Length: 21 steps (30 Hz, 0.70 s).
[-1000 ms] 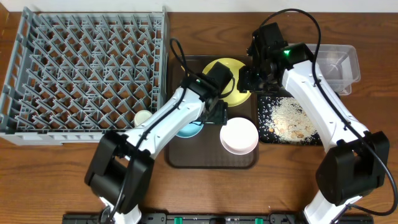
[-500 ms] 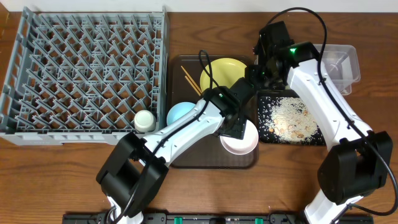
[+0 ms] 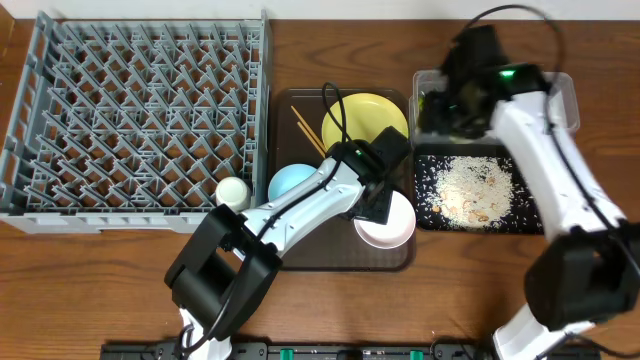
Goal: Sort waste into correct bins and load items into the dishwasher
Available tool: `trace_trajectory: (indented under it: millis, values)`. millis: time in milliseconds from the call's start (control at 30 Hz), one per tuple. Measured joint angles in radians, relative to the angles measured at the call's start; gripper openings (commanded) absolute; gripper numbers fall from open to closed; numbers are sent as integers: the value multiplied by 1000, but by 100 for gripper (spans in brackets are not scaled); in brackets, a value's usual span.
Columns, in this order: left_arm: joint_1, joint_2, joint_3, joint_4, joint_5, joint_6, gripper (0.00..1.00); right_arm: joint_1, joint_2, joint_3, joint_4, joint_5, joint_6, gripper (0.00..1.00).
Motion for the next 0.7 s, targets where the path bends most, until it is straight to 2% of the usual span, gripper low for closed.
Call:
trace_trajectory:
  millis: [267,367,533,700]
  values:
    - [0,0,0,3,0,0,50,-186,-277,68,13,7,0,56]
    - [0,0,0,4,0,-3,41,-252,-358,81,-10,13,-1,56]
    - [0,0,0,4,1,0,41,-321,-379,82,-66,22,0,56]
    - [0,2,0,6,3,0,41,-328,-360,64,-82,24,0,57]
